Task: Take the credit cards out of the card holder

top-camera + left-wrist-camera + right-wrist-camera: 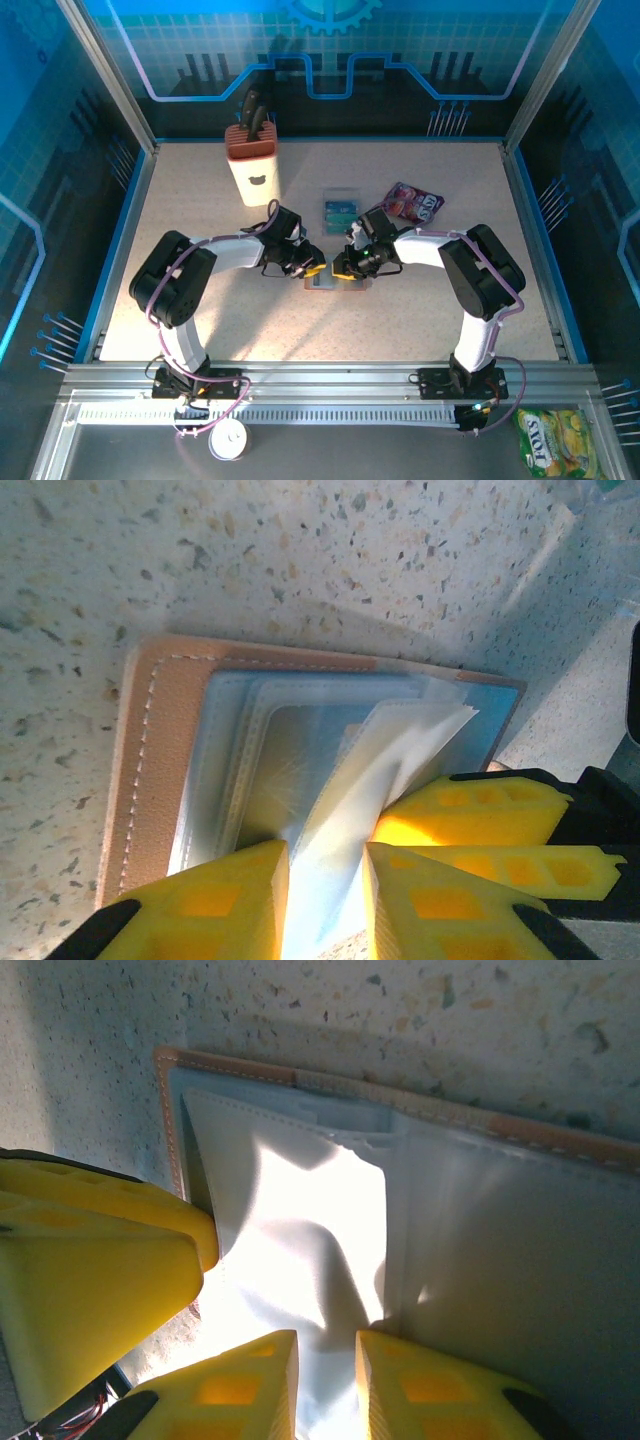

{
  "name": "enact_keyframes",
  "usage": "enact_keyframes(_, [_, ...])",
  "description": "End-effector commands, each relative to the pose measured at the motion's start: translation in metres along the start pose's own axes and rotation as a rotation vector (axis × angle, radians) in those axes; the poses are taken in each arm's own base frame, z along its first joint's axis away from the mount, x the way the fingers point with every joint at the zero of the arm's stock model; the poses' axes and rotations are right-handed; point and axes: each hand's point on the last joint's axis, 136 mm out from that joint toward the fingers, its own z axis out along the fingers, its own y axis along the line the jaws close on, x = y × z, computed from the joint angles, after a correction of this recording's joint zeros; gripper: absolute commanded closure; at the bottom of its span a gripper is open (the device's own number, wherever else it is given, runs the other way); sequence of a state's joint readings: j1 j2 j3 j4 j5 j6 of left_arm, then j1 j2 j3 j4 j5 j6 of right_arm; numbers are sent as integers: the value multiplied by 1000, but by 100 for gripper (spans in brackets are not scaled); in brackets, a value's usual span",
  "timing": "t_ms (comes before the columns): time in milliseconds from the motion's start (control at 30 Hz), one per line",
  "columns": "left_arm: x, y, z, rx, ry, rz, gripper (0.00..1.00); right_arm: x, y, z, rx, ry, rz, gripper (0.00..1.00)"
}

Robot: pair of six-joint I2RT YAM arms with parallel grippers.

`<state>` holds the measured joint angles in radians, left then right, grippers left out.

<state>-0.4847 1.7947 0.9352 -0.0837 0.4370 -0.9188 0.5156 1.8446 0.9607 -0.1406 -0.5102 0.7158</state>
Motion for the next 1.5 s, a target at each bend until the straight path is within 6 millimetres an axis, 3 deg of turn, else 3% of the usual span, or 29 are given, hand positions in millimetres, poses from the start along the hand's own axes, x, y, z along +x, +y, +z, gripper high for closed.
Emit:
enact_keyframes(0, [4,3,-3,-19,-8,-19,73,5,-4,-3,-7,13,27,76])
enact_keyframes(667, [3,0,-4,-15,-15,-21,70,6,-5,-3,-10,12,30,76])
enact_keyframes(1000, [6,-12,0,33,7,-8,76,5,-1,-6,-18,6,26,76])
enact_keyframes(1467, [7,-27,-4,63,10,6,82,-6,22,-34,-43,-70,-23,77])
